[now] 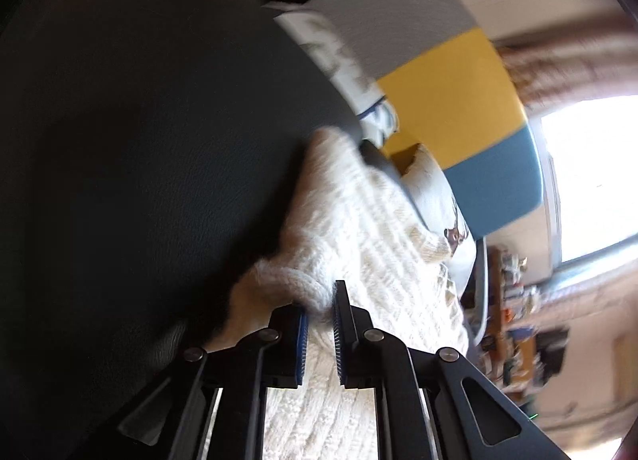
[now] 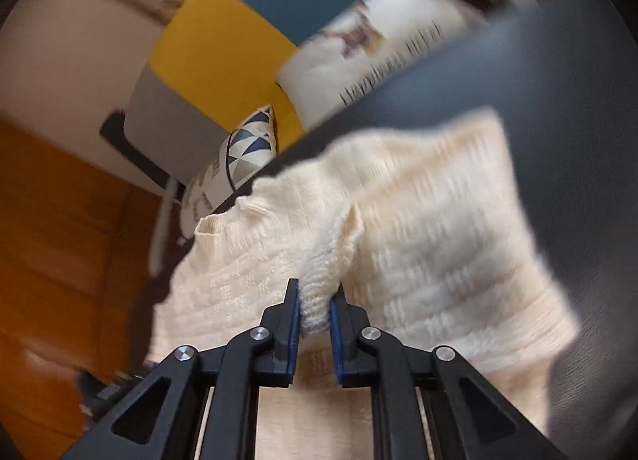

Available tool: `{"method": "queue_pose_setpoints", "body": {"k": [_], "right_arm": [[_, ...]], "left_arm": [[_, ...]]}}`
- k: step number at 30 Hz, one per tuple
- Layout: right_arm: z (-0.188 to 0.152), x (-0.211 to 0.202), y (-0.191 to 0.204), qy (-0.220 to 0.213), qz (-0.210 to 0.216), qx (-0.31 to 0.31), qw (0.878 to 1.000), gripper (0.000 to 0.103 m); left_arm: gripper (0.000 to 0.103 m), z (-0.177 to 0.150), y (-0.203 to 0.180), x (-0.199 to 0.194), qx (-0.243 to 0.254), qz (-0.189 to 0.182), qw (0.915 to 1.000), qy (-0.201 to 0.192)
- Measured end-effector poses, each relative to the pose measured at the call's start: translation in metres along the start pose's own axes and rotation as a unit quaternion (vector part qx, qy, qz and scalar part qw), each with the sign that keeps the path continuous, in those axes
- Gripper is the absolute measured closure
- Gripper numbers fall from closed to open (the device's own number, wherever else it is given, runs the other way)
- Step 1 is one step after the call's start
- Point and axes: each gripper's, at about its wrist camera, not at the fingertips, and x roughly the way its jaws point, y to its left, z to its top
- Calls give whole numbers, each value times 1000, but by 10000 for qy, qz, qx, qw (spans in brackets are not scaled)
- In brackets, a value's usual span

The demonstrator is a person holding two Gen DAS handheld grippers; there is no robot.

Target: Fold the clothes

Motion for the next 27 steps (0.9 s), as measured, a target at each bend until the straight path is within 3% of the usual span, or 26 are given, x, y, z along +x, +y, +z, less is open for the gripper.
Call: {"method": "queue_pose_setpoints", "body": {"k": [3,6,8,14,17,19,24,27], "right_arm": [[-2,3,8,74,-612,-542,9966,91],[-10,15,-7,286,-436,-308,9982,87],[-13,17,-18,279,-218,-16,9994,76],[-6,-22,-13,-432,-655,-344,9963,73],[2,-20,19,-314,-206,-780,9962,73],[3,-4,46,-97,-144,-1255,9919,73],[-6,33,68,539,-216,-1782,9823,73],[-9,46,60,662,-284,-1769,9816,73]], "left_arm": [[92,1,-7,5,334,103,9992,188],[88,0,6,11,253,105,9980,573],[81,6,25,4,-172,-225,9969,734],[78,35,41,-38,-556,-615,9956,441],[78,51,18,-41,-258,-633,9974,224],[78,63,4,-33,74,-490,9983,294],[75,97,-29,21,654,467,9955,495],[69,103,-29,52,661,542,9921,923]]}}
